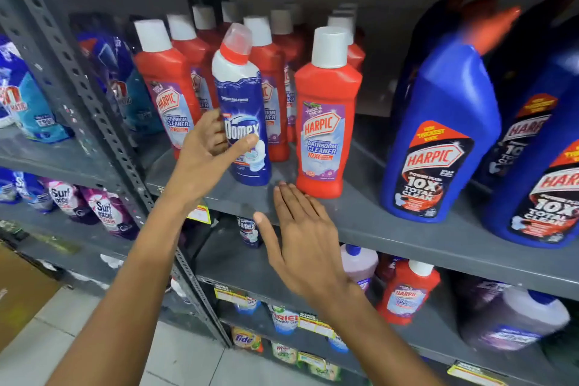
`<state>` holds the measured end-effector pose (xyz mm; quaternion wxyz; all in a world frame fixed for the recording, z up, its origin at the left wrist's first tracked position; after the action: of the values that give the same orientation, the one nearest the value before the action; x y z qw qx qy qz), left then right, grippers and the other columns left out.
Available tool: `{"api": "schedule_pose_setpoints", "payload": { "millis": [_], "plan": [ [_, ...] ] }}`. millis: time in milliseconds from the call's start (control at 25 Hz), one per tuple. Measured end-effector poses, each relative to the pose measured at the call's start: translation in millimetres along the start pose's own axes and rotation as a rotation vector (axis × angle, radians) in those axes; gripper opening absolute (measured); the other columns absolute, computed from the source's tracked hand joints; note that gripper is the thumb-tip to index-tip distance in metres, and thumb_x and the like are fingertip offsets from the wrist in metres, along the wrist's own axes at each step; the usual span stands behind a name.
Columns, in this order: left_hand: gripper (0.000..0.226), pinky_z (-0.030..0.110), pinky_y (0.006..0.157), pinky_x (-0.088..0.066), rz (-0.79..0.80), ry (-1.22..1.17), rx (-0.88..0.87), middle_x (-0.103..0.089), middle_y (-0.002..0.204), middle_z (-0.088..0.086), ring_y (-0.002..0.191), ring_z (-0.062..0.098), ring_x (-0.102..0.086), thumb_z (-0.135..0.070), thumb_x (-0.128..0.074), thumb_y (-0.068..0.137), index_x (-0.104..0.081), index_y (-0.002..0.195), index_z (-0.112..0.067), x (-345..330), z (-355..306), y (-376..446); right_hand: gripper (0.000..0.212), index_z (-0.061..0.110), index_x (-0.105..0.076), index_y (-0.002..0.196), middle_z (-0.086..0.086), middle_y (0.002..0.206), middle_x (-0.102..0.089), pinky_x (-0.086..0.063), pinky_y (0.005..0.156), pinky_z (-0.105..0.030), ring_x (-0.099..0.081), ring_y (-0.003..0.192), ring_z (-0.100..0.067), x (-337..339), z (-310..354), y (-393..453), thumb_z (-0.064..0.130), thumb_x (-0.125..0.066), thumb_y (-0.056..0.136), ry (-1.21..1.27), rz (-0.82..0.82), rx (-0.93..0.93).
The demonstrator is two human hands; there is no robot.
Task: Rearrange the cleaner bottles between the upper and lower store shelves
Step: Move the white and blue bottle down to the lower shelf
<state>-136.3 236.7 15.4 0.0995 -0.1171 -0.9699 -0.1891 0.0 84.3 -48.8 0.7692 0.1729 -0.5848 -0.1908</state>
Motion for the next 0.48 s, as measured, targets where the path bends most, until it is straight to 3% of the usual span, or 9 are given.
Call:
{"api": "schedule_pose_setpoints", "payload": {
  "millis": [120, 200, 280, 400, 480],
  "plan": [
    [0.066, 0.053, 0.113, -0.057, 0.052, -0.027, -0.039, -0.082, 0.127, -0.013, 0.115, 0.01, -0.078, -0.037, -0.093, 0.078, -0.067, 0.137, -0.025, 5.2, -5.4, 2.9, 0.054, 0.007, -0.064, 0.147, -0.008, 0.154, -0.065, -0.048, 0.123, -0.038, -0.062, 0.144, -0.021, -5.7, 2.0, 1.3, 0.045, -0.044, 0.113, -0.084, -0.127, -0.009],
    [0.066, 0.051, 0.111, -0.059, 0.018, -0.106, -0.069, -0.083, 0.125, -0.011, 0.115, 0.012, -0.079, -0.029, -0.094, 0.077, -0.067, 0.137, -0.016, 10.8, -11.0, -8.8, 0.05, 0.008, -0.066, 0.145, -0.007, 0.151, -0.067, -0.05, 0.121, -0.037, -0.064, 0.142, -0.02, -3.1, -0.2, 1.3, 0.041, -0.047, 0.113, -0.101, -0.171, -0.012],
    [0.062, 0.038, 0.104, -0.063, -0.007, -0.158, -0.11, -0.084, 0.119, -0.011, 0.111, 0.01, -0.08, -0.021, -0.095, 0.081, -0.067, 0.136, -0.013, 21.9, -18.4, -27.8, 0.048, 0.009, -0.066, 0.146, -0.006, 0.152, -0.067, -0.048, 0.123, -0.036, -0.063, 0.143, -0.02, -2.4, -0.1, 2.2, 0.039, -0.05, 0.112, -0.114, -0.175, 0.006],
    [0.048, 0.014, 0.088, -0.061, 0.003, -0.145, -0.155, -0.082, 0.101, -0.021, 0.091, -0.005, -0.078, -0.011, -0.09, 0.082, -0.071, 0.122, -0.03, 40.6, -23.9, -64.1, 0.046, 0.01, -0.063, 0.148, -0.005, 0.155, -0.064, -0.045, 0.125, -0.036, -0.06, 0.147, -0.019, -7.4, -2.5, 2.5, 0.037, -0.05, 0.113, -0.104, -0.147, 0.006],
    [0.046, 0.007, 0.081, -0.059, -0.022, -0.149, -0.148, -0.08, 0.09, -0.025, 0.08, -0.011, -0.074, -0.011, -0.089, 0.076, -0.07, 0.111, -0.035, 56.8, -18.1, -95.4, 0.046, 0.011, -0.063, 0.148, -0.005, 0.155, -0.064, -0.046, 0.125, -0.036, -0.06, 0.147, -0.019, -8.6, -3.2, 1.8, 0.036, -0.051, 0.113, -0.108, -0.158, 0.005]
  ]
}}
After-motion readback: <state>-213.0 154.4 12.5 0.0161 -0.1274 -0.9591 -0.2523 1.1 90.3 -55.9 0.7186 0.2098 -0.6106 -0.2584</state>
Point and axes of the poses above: each hand's wrist, its own y-axis towards the middle knuckle, its own x-axis out of the back of the hand, z = x × y, the point moved 8 cm from there along y, towards the middle knuckle
